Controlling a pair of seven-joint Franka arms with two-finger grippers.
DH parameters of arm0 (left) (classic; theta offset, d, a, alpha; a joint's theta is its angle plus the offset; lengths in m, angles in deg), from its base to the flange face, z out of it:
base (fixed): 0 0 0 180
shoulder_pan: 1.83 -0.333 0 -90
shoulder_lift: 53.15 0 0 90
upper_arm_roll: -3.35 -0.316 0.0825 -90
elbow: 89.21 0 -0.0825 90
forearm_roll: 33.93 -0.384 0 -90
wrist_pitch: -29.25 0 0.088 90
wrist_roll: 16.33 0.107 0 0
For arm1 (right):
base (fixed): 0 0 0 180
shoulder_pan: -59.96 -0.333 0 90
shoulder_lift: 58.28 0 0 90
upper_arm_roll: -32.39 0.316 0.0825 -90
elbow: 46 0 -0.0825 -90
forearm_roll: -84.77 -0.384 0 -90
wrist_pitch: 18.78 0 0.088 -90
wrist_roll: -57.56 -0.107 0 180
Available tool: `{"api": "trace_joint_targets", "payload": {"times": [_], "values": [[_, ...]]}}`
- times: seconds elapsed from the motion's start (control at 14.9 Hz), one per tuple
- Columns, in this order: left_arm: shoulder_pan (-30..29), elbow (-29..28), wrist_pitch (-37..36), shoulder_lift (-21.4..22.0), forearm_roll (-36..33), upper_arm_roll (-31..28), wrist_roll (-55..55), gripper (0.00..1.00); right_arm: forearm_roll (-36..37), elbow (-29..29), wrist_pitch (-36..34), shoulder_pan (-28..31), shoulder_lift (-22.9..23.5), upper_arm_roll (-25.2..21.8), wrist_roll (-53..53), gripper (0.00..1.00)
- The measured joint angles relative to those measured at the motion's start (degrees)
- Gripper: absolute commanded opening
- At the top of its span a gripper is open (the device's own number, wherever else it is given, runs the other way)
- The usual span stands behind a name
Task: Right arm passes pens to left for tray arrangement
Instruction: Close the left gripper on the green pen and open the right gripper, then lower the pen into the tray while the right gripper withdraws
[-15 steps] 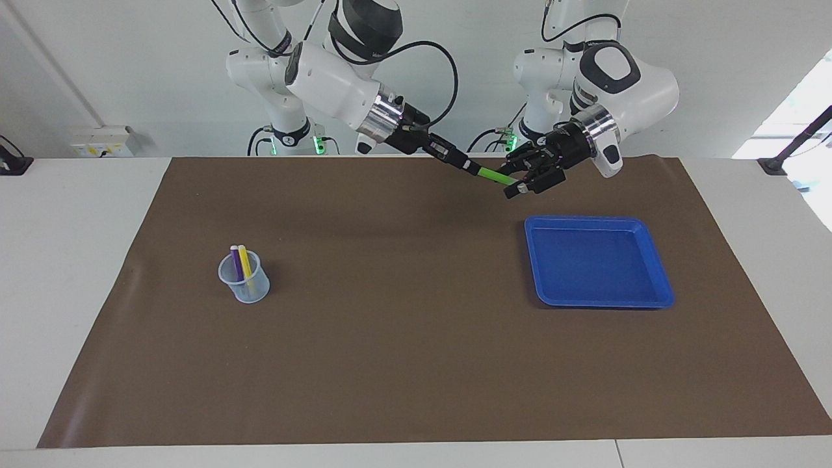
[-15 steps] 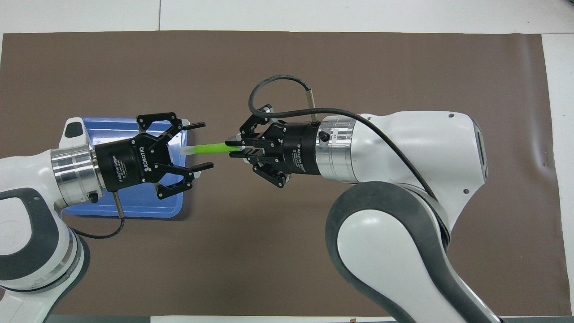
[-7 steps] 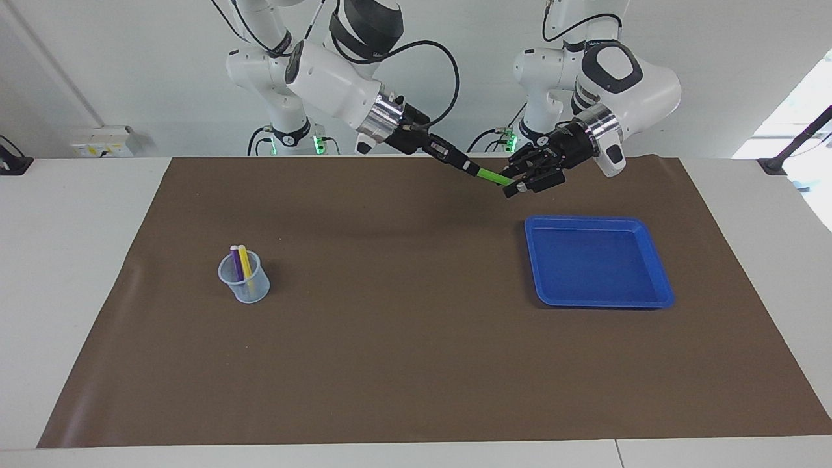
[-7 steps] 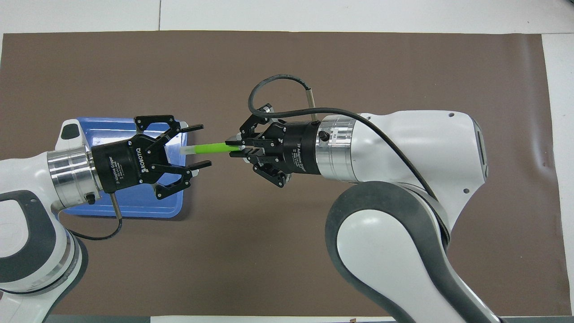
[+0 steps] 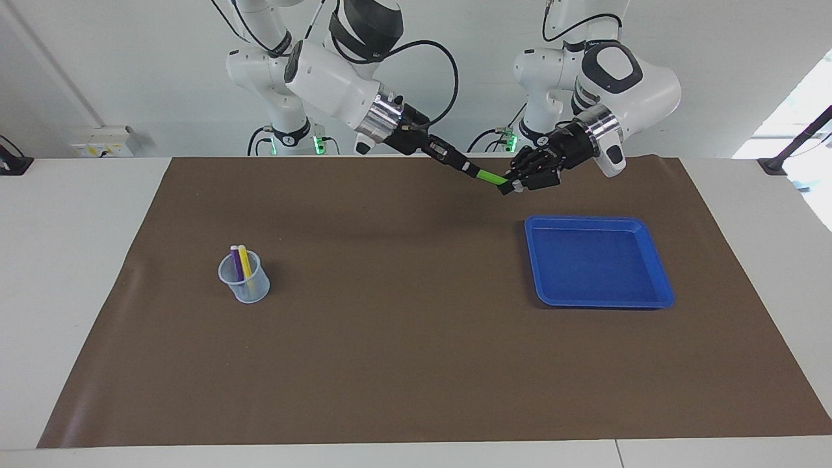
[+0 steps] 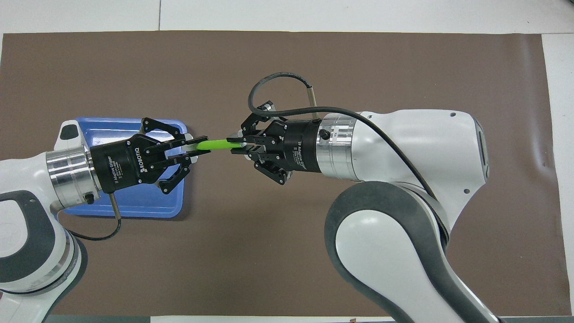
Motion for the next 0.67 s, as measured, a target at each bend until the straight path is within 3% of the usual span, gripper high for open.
{"api": "trace_joint_targets", "payload": {"times": [0.34, 0.4, 0.47, 0.61, 0.67], "values": [[0.0, 0.0, 0.0, 0.1, 0.0, 0.0, -0.1, 0.0, 0.0, -0.1, 0.0, 0.0, 0.0, 0.0, 0.0, 0.0], [0.0, 0.0, 0.0, 0.1, 0.0, 0.0, -0.2, 0.0, 0.1, -0.1, 0.0, 0.0, 0.0, 0.0, 0.0, 0.44], [0.0, -0.1, 0.0, 0.1, 0.0, 0.0, -0.2, 0.0, 0.4, -0.1, 0.0, 0.0, 0.0, 0.0, 0.0, 0.8], [-0.1, -0.1, 0.1, 0.1, 0.0, -0.1, -0.7, 0.0, 2.0, -0.1, -0.2, -0.1, 0.0, 0.0, 0.0, 1.0], [-0.1, -0.1, 0.2, 0.1, 0.0, -0.1, -0.9, 0.0, 2.9, -0.1, -0.2, -0.1, 0.0, 0.1, 0.0, 1.0]]}}
